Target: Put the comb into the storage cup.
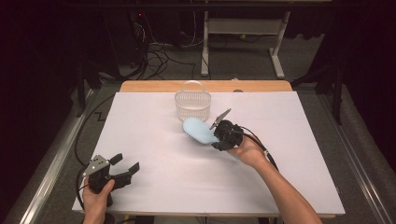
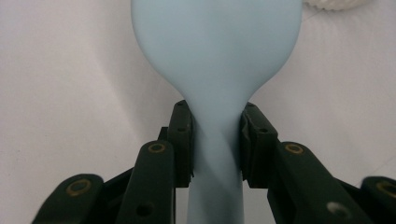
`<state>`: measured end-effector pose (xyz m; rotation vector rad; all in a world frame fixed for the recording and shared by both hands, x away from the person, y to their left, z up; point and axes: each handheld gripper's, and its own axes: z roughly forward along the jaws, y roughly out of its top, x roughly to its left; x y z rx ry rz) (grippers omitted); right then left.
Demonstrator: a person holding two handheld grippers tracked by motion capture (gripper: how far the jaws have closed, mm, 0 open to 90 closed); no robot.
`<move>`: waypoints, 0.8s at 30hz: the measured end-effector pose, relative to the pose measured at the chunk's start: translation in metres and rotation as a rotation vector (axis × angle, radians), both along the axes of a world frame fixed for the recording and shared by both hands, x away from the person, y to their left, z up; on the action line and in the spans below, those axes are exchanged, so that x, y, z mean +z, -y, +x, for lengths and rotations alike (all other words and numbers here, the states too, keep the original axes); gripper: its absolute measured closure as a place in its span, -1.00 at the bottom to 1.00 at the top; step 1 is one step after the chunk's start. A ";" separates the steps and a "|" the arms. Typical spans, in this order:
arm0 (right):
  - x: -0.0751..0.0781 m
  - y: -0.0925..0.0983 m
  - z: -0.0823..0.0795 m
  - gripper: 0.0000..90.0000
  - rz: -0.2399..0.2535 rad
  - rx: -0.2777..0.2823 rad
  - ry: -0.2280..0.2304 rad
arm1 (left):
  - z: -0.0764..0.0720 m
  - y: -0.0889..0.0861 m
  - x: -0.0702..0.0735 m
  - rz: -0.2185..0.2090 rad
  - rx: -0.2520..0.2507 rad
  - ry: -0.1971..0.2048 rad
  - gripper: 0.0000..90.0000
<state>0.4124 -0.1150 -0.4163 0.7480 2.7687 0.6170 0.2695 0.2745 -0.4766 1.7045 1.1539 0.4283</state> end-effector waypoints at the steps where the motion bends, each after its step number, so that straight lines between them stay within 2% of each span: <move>1: 0.001 0.001 -0.001 0.57 0.009 -0.002 0.004 | 0.000 0.000 0.000 -0.008 0.001 -0.003 -0.64; 6: 0.005 0.007 -0.007 0.57 0.044 -0.015 0.020 | -0.003 0.003 0.003 0.000 0.013 0.018 -0.65; 8: 0.007 0.011 -0.009 0.57 0.058 -0.011 0.035 | -0.003 0.004 0.004 0.006 0.009 0.022 -0.66; 16: 0.011 0.033 -0.023 0.57 0.129 -0.053 0.056 | -0.002 0.010 0.006 0.010 -0.009 0.027 -0.66; 21: 0.013 0.041 -0.028 0.57 0.151 -0.065 0.075 | 0.001 0.015 0.008 0.017 -0.026 0.033 -0.66; 24: 0.015 0.046 -0.033 0.57 0.180 -0.070 0.083 | 0.002 0.019 0.010 0.021 -0.034 0.041 -0.66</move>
